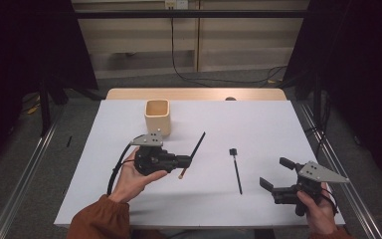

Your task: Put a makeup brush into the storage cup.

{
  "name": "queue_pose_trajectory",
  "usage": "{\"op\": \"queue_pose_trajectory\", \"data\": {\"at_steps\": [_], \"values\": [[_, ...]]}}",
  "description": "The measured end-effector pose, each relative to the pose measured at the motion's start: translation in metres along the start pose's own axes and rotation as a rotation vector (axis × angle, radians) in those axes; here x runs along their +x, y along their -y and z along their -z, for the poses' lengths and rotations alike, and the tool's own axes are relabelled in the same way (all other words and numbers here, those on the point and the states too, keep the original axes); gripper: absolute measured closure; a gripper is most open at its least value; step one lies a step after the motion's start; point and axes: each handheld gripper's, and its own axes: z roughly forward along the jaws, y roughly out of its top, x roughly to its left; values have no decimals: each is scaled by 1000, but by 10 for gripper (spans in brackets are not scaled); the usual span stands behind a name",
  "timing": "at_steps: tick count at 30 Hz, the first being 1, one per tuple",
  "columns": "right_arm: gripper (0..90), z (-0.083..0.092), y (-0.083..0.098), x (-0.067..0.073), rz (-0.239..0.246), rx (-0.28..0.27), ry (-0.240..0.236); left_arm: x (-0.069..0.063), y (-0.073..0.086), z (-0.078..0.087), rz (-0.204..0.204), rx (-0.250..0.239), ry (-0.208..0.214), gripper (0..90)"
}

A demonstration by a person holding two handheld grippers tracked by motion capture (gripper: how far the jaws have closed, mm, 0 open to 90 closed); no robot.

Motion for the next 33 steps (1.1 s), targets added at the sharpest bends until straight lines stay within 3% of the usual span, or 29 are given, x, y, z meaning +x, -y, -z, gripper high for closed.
{"op": "queue_pose_trajectory", "data": {"at_steps": [14,23,33], "values": [[0,-1,0,1,4,9,-6,-2,-14,-15,-25,169,19,838],[0,-1,0,0,4,9,-7,-2,-27,-14,-8,258,44,838],[0,-1,0,0,5,10,-9,-4,-40,-22,-49,378,52,838]]}}
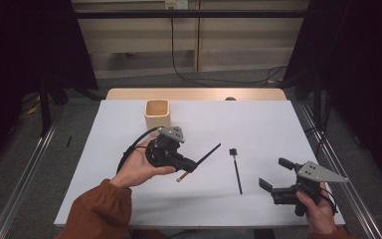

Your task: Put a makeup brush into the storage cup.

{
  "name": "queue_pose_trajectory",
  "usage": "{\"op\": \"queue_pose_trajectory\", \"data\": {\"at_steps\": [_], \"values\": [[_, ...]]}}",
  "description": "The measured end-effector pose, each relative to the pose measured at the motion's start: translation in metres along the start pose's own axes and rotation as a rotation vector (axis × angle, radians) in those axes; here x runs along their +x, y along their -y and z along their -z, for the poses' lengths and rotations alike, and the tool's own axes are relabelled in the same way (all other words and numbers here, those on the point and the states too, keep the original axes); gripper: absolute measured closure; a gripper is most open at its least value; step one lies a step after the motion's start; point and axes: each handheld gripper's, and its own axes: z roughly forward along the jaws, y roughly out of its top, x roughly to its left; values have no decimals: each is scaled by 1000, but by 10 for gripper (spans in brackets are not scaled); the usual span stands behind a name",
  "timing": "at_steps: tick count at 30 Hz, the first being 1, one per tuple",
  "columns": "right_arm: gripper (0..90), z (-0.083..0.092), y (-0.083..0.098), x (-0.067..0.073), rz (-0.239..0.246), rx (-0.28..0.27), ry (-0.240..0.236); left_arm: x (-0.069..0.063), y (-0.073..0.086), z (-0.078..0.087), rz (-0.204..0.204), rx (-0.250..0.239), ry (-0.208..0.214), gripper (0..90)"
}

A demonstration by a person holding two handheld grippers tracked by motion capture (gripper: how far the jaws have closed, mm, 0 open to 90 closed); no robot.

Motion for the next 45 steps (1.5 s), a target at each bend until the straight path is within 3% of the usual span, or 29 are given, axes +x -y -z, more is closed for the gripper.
{"op": "queue_pose_trajectory", "data": {"at_steps": [5,17,21,22,26,32,37,39,45], "values": [[0,0,0,0,1,0,-3,0,-3,-5,-29,63,-6,838],[0,0,0,0,0,1,-8,0,-9,-12,-35,192,5,838],[0,0,0,0,-3,2,-7,0,-10,-15,-56,240,22,838],[0,0,0,0,-4,2,-7,0,-10,-16,-77,261,25,838],[0,0,0,1,-1,2,-9,-1,-11,-21,-93,318,25,838],[0,0,0,0,-7,4,-8,1,-10,-26,-92,402,46,838],[0,0,0,0,-4,4,-10,3,-8,-36,-114,481,47,837],[0,0,0,0,-4,4,-9,3,-7,-39,-114,484,41,838],[0,0,0,0,-4,4,-8,-2,-7,-41,-144,501,75,837]]}}
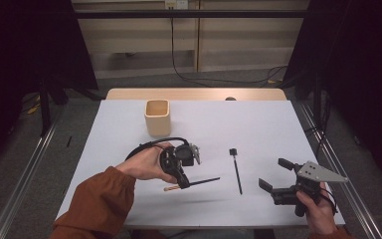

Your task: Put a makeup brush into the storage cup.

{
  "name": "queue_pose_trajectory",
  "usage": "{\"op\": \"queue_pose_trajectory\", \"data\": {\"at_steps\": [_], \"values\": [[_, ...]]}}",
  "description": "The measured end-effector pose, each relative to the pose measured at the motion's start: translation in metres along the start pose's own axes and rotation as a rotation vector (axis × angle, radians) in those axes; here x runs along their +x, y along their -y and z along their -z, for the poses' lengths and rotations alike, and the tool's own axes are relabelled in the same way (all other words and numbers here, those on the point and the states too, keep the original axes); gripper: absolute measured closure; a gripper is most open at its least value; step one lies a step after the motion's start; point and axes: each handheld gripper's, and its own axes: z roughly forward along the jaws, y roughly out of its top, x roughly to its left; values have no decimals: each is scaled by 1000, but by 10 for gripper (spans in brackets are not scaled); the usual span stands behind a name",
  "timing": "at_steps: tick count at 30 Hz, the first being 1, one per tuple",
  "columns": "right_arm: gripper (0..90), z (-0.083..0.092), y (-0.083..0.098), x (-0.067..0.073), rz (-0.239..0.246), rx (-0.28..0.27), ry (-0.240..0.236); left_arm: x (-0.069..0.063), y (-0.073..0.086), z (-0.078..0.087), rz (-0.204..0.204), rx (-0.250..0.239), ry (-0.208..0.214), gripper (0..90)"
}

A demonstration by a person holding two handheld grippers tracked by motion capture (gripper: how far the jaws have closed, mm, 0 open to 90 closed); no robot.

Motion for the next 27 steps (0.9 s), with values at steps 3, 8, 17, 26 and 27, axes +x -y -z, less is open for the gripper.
{"op": "queue_pose_trajectory", "data": {"at_steps": [3,8,17,26,27], "values": [[0,0,-1,0,-5,-7,5,-1,-1,-2,5,-19,-1,837],[0,1,-2,1,8,-27,-7,0,-1,0,6,-20,-1,837],[2,-2,-13,-1,20,-58,-26,-4,-1,-2,-8,-26,0,836],[3,-9,-39,-12,44,-94,-40,-2,1,1,11,-33,-4,835],[3,-9,-42,-13,48,-96,-38,-1,1,1,10,-34,-5,835]]}}
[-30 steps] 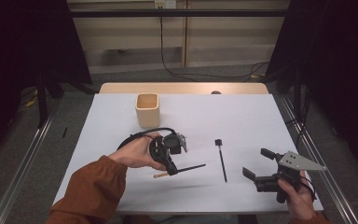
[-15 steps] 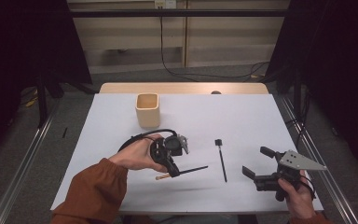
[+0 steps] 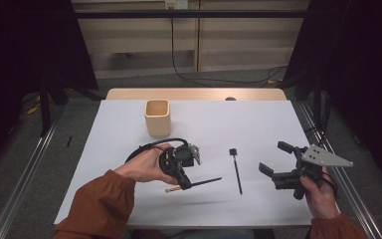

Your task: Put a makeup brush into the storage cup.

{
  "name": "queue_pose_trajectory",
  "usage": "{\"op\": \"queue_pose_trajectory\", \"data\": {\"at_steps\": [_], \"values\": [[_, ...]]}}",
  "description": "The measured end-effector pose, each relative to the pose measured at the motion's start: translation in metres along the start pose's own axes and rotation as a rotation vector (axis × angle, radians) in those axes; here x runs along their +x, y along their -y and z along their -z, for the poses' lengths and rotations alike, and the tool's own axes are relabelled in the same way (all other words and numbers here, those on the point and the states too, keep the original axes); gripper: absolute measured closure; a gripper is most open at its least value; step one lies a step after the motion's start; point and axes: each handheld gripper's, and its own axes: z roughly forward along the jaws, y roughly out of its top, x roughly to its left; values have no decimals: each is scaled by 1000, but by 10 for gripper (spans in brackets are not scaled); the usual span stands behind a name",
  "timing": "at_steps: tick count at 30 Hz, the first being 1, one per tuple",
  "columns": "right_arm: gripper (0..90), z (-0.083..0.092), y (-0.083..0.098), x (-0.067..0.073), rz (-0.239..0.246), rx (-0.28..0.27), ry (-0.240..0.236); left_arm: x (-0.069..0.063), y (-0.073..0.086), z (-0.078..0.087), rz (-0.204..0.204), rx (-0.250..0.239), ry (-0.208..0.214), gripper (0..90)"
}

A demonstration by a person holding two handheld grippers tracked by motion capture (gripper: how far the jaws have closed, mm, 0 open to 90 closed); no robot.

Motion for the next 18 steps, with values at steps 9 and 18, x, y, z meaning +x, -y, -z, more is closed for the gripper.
{"op": "queue_pose_trajectory", "data": {"at_steps": [9,18], "values": [[0,-15,-25,-6,28,-19,-42,1,1,2,10,-11,7,834],[1,-32,-29,1,34,49,-161,0,1,3,-1,2,7,835]]}}
